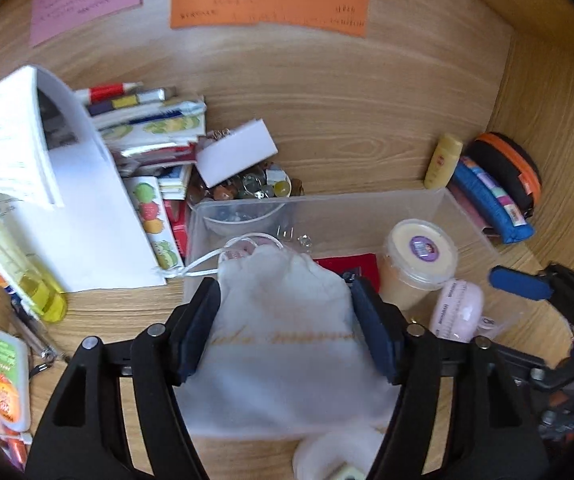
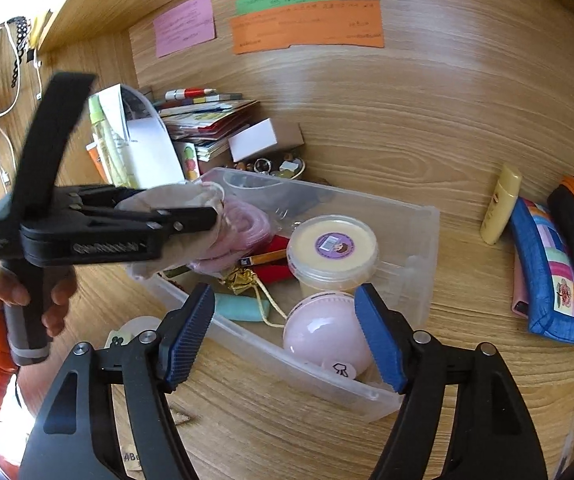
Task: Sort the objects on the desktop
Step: 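Lower the white pouch into the clear box and open the left tool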
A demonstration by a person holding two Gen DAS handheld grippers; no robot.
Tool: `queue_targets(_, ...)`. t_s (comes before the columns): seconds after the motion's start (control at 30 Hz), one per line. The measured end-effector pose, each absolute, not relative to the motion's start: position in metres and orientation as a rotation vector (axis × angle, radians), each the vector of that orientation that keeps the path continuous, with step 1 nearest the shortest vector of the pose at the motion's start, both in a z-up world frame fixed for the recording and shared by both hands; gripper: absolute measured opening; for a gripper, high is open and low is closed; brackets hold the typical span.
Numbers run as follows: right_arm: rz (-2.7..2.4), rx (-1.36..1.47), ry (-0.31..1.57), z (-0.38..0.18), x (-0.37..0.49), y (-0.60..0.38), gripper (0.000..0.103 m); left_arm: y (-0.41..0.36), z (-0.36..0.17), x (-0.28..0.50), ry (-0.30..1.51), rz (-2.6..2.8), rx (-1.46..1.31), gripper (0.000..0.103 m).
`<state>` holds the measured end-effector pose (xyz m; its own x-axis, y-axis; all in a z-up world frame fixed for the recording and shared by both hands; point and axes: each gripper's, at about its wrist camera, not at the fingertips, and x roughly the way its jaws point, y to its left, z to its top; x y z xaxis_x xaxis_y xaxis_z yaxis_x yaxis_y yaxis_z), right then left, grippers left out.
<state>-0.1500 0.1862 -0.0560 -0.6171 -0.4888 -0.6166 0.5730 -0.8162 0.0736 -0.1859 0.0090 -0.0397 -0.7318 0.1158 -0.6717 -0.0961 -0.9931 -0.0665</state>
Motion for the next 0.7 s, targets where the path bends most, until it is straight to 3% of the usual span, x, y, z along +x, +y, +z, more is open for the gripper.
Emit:
queue_targets(0.13, -2.375, 0.863, 0.191, -0.056, -0.147, 0.183, 0.069, 0.009, -0.026, -0.162, 0.016, 2.871, -1.036, 0.080)
queue_targets(0.23, -2.370, 0.865, 0.202, -0.054, -0.143, 0.181, 0.070, 0.005, -0.018, -0.140, 0.051, 2.905, -0.992, 0.094)
queue_targets(0.37, -2.362, 0.848, 0.230, -0.049, -0.127, 0.176, 0.071, 0.002, -0.017, -0.114, 0.097, 2.930, -0.954, 0.099)
queue_targets(0.43, -2.364, 0.840, 0.239, -0.048, -0.117, 0.175, 0.082, 0.001, -0.021, -0.106, 0.106, 2.934, -0.958, 0.099)
queue_targets(0.7, -2.353, 0.868, 0.288, -0.060, -0.081, 0.168, 0.082, -0.006, -0.051, -0.084, 0.041, 2.885, -1.038, 0.100)
